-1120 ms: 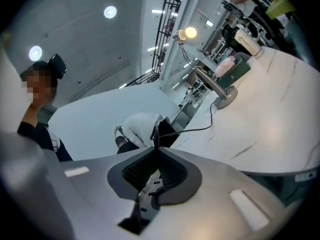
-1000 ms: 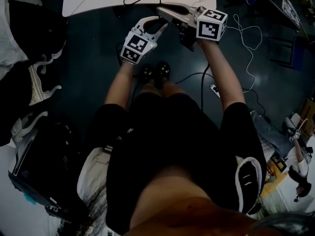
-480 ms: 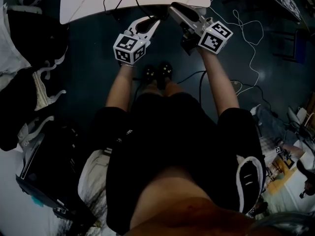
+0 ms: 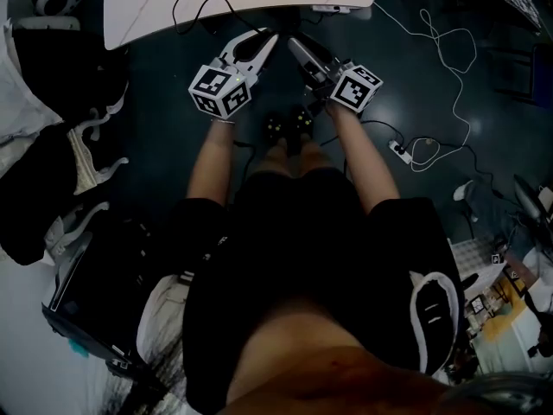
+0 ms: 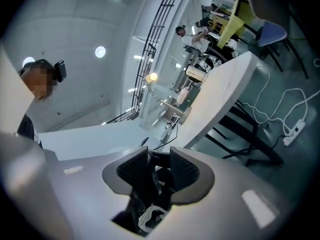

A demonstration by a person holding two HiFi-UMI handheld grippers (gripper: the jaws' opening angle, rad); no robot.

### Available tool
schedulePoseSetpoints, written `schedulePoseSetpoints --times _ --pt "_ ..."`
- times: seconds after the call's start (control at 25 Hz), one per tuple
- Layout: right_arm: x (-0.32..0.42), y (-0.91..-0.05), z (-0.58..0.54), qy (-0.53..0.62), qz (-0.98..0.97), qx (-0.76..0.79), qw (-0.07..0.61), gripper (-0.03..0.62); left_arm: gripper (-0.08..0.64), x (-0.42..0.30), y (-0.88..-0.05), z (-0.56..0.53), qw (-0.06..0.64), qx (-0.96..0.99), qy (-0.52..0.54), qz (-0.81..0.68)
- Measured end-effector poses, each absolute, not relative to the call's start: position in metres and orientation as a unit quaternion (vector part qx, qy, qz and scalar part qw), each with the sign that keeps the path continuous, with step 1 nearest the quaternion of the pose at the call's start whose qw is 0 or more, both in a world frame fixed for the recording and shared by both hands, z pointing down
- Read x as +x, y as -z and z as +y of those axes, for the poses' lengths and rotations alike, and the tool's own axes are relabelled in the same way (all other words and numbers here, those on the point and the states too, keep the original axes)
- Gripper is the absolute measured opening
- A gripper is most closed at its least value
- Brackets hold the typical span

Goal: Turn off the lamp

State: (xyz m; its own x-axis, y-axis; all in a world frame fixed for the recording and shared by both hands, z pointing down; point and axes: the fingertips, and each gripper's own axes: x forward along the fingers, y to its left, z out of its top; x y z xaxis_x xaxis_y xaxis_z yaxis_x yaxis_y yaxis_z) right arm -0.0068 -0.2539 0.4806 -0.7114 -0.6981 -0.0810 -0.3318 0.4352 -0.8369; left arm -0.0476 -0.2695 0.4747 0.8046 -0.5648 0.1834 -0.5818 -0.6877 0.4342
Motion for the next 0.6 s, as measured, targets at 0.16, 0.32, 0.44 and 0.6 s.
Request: schedulePoseSetpoints --times 0.16,0.32,0.44,0.6 --pt "-0.011 -0.497 -0.254 0.456 0.8 -0.308 0.239 0.129 0.067 -0.045 -0.473 -0.268 0.254 0.919 -0.003 -0.303" --pt "-0.013 -0.501 -0.254 0.47 0.79 -0.285 0.272 0.17 0.067 -0.041 -0.471 -0.268 0.266 0.918 0.008 -0.293" --pt "-0.013 -0.499 -0.255 0.467 0.791 -0.274 0.284 0.17 0.067 -0.043 -0.472 -0.269 0.272 0.917 0.012 -0.292" --pt "-0.014 -0.501 -0.253 0.463 0.8 -0.265 0.275 0.178 0.067 -0.044 -0.474 -0.268 0.273 0.917 0.009 -0.29"
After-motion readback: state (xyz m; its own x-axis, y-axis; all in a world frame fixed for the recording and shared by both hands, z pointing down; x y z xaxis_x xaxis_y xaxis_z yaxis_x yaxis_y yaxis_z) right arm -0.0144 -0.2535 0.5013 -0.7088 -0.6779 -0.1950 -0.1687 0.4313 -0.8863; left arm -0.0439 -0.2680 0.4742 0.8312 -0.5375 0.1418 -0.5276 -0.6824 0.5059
